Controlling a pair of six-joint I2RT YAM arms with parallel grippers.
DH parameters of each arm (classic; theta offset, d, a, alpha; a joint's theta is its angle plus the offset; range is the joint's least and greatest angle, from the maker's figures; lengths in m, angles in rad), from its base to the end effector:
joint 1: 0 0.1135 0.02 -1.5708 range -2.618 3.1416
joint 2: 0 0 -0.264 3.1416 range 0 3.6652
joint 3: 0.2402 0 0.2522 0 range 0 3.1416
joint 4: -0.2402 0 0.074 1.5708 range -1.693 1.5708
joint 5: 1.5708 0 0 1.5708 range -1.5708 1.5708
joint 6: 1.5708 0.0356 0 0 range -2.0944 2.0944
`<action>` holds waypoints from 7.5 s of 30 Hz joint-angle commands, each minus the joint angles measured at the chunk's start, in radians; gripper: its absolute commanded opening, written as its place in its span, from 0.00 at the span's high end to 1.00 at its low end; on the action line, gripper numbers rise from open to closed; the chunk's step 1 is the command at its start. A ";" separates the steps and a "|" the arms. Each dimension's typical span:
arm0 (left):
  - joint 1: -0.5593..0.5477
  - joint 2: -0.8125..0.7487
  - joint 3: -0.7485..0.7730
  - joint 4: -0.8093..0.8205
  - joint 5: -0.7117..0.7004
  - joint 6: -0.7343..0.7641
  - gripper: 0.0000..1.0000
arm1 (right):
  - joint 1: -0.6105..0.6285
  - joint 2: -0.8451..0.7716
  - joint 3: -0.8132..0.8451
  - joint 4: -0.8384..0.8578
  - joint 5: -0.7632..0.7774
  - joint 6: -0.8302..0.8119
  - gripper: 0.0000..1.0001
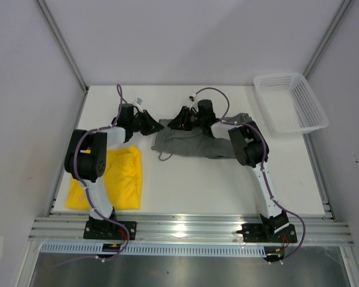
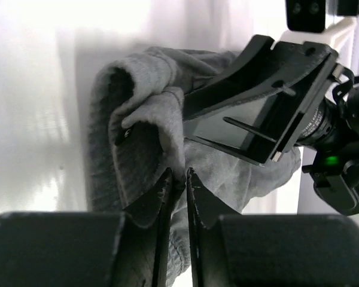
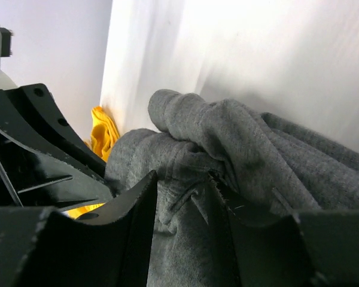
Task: Fold and stack the shorts
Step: Fold the shorts
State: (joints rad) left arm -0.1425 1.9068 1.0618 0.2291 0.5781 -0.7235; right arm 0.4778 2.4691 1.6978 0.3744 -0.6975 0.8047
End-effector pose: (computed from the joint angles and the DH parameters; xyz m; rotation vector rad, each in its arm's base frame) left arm 0.3924 -0.0760 0.1594 -0.3152 2.2720 -1.1041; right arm 0.4667 0.2674 0.1111 -0.1620 2.1895 1.4709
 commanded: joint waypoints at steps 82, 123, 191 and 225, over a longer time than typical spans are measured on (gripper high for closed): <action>-0.006 0.024 0.110 -0.071 -0.219 0.053 1.00 | 0.076 -0.153 0.184 -0.640 0.392 -0.848 0.87; -0.032 -0.074 0.056 -0.126 -0.420 0.056 1.00 | -0.037 -0.182 0.252 -0.421 0.265 -0.710 0.31; -0.005 -0.279 -0.229 -0.056 -0.127 -0.004 0.17 | 0.016 -0.165 -0.227 -0.393 0.216 -0.165 0.94; -0.206 -0.018 -0.312 0.388 -0.363 -0.481 0.19 | -0.042 -0.262 -0.349 -0.428 0.230 -0.196 0.94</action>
State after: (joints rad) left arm -0.3347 1.8709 0.7555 0.5995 0.3271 -1.1576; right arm 0.4290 2.2082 1.3968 0.0635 -0.5442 0.6464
